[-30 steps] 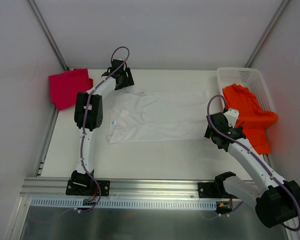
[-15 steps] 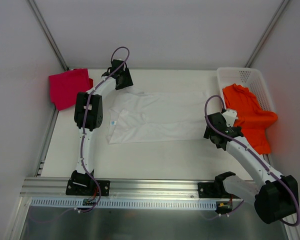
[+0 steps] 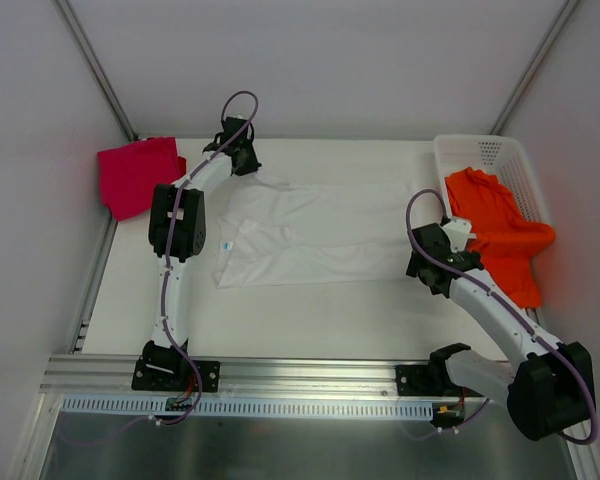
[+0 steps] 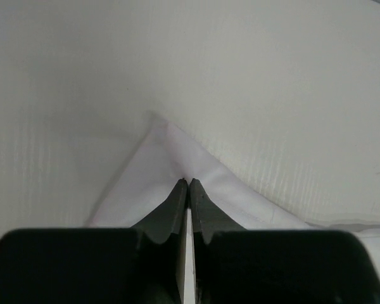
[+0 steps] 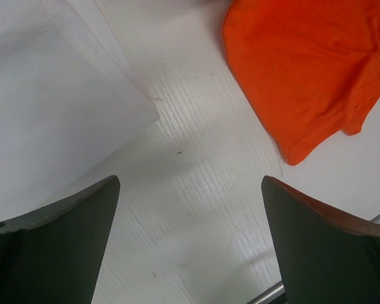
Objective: Fold and stack the t-shirts
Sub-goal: Fold the tshirt
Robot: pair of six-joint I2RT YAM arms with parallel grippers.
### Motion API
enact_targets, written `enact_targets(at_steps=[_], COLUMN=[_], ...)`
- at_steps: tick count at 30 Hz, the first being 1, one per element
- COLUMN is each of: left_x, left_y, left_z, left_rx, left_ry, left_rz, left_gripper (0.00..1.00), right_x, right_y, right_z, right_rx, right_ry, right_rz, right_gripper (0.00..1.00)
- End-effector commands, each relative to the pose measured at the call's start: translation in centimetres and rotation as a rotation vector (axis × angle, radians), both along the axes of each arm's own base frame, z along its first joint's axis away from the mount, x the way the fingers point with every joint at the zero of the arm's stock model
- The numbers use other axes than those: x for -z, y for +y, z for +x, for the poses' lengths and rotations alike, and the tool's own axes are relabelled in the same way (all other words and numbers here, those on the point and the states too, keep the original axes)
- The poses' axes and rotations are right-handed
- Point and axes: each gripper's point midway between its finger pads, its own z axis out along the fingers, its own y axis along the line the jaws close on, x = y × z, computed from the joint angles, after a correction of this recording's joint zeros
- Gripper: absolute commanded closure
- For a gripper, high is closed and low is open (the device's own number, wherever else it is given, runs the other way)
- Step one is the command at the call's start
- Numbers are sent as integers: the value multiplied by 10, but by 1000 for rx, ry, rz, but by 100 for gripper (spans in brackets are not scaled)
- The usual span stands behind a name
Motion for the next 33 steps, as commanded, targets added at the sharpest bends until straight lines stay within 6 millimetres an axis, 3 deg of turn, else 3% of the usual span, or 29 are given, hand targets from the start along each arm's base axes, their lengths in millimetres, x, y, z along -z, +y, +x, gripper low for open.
enact_targets(at_steps=[1, 4, 5, 8, 9, 10, 11, 12, 13, 14, 15, 16, 19, 21, 22, 23, 24, 25, 26, 28, 29, 31, 33], left_x=[-19, -12, -11, -5, -6, -7, -7, -9, -8, -8, -8, -8, -8, -6, -8, -8, -8, -8, -7, -8, -8, -8, -7], left_y=[7, 7, 8, 9, 8, 7, 4, 3, 3, 3, 0, 0, 1, 3, 3, 4, 4, 3, 3, 2, 2, 2, 1], left_z=[15, 15, 14, 13, 13, 13, 13, 16, 16, 16, 15, 16, 15, 14, 15, 15, 15, 15, 15, 15, 15, 15, 15], left_rx=[-16, -12, -13, -19, -11, -8, 6, 12, 18, 16, 38, 39, 49, 50, 50, 51, 52, 56, 56, 59, 63, 66, 70], left_ry=[-57, -51, -48, -48, -57, -63, -67, -78, -78, -81, -78, -83, -89, -88, -95, -96, -96, -96, -93, -96, -97, -100, -98], left_rz=[6, 11, 12, 10, 0, -7, -18, -26, -27, -27, -50, -55, -81, -97, -106, -111, -112, -117, -118, -119, -121, -123, -126], left_gripper=[100, 100, 100, 100, 100, 100, 100, 100, 100, 100, 100, 100, 100, 100, 100, 100, 100, 100, 100, 100, 100, 100, 100], right_x=[-16, -28, -41, -45, -47, -49, -67, -66, -45, -42, -58, -34, -24, -19, -31, -13, -11, -23, -3, 0, -7, 4, 2], right_y=[6, 12, 18, 41, 65, 73, 85, 92, 96, 103, 106, 104, 106, 104, 99, 97, 92, 90, 85, 82, 77, 66, 44], right_z=[19, 40, 55, 92, 120, 134, 161, 174, 191, 206, 231, 246, 288, 304, 320, 325, 332, 346, 347, 357, 363, 367, 363], right_rx=[-5, -26, -37, -126, -203, -254, -283, -313, -313, -316, -327, -298, -285, -274, -259, -243, -230, -229, -205, -198, -185, -155, -80], right_ry=[-52, -77, -110, -87, -105, -112, -182, -172, -119, -123, -163, -123, -132, -128, -169, -134, -137, -172, -126, -127, -138, -118, -99], right_rz=[4, -3, 7, 50, 143, 164, 218, 302, 343, 407, 478, 499, 529, 517, 490, 480, 459, 449, 432, 415, 400, 339, 242], right_gripper=[1, 1, 1, 1, 1, 1, 1, 1, 1, 1, 1, 1, 1, 1, 1, 0, 1, 0, 1, 1, 0, 0, 0])
